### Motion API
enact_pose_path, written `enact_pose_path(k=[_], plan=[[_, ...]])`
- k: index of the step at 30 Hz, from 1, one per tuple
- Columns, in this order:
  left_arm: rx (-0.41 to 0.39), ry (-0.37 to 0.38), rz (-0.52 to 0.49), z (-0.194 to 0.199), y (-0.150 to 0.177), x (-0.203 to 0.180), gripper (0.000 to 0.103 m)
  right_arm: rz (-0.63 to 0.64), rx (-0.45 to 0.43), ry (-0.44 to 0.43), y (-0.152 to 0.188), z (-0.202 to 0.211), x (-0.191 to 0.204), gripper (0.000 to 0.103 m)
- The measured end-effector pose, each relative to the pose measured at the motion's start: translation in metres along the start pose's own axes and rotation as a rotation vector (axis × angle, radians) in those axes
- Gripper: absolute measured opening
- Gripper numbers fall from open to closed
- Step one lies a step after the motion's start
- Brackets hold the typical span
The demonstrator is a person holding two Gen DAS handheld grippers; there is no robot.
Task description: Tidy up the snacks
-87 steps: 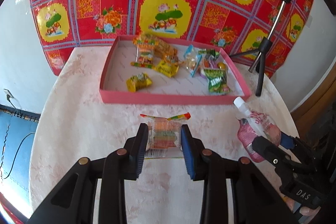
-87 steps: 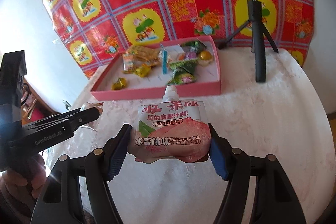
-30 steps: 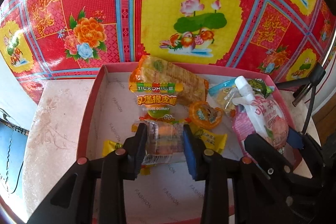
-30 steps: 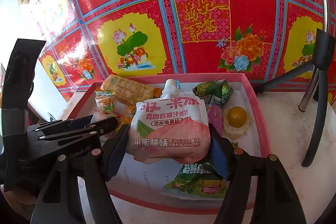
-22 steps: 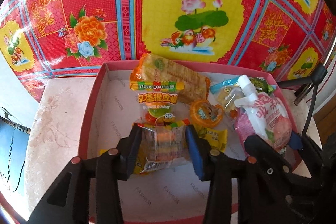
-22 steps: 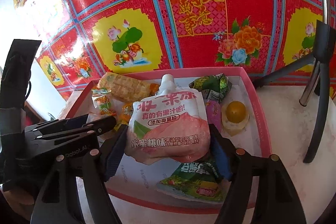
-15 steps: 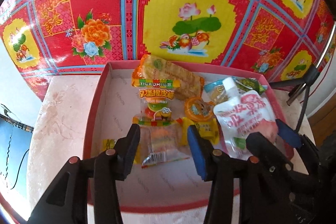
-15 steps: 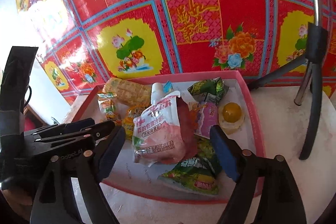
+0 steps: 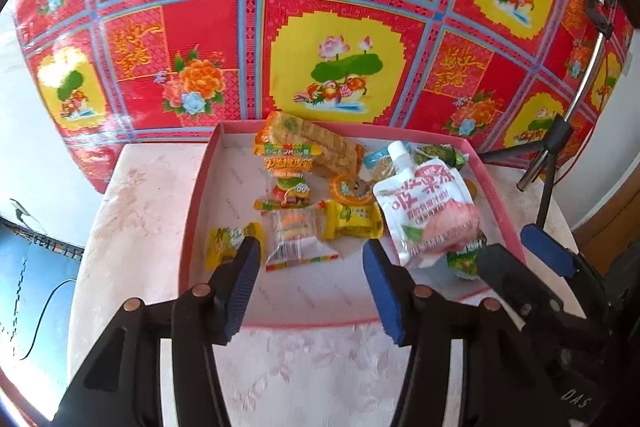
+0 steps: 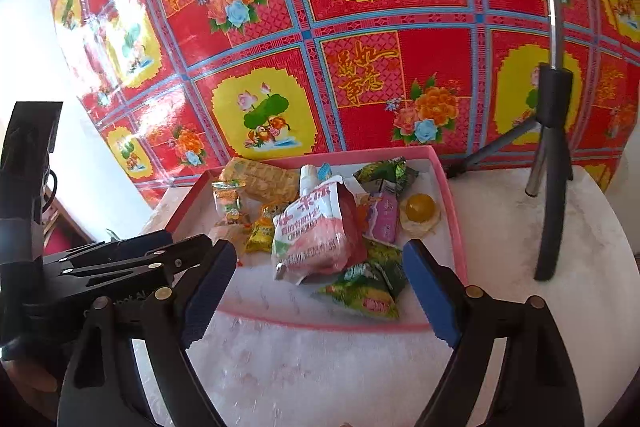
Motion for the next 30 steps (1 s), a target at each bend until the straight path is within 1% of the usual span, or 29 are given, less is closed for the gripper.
enact_pose_path(k=[5,6,9,17,25,27,30], plan=[[0.007,-0.009,0.008,0.008,0.017,0.000,0.056,0.000,0.021,0.010,0.013,0.009,0.001,0.087],[0.009,-0.009,0.012,0.014,0.023,0.001,0.056,0.000,0.026,0.018,0.017,0.012,0.000,0.087],[0.014,-0.032,0.023,0.018,0.034,0.002,0.056,-0.007,0.052,0.050,0.028,0.015,-0.003,0.088],[0.066,-0.052,0.034,0.008,0.063,0.006,0.056,-0.012,0.142,0.097,0.065,0.005,-0.012,0.088],[0.102,-0.052,0.054,-0.009,0.073,0.011,0.057,-0.009,0.167,0.134,0.074,-0.006,-0.018,0.088],[0.089,-0.064,0.046,-0.010,0.072,0.011,0.058,-0.003,0.174,0.141,0.075,-0.010,-0.019,0.088],[0.078,-0.073,0.031,-0.011,0.070,0.010,0.062,0.008,0.175,0.146,0.075,-0.014,-0.019,0.089]])
Point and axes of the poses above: each gripper's, at about its wrist camera, not at the fingertips, and z roughly against the way its jaws point, x to its left, y to its underside, the point moved 8 cm from there along -z, roughly the way its jaws point, and after that the axes turned 6 degrees about x, right-handed, at the moved point
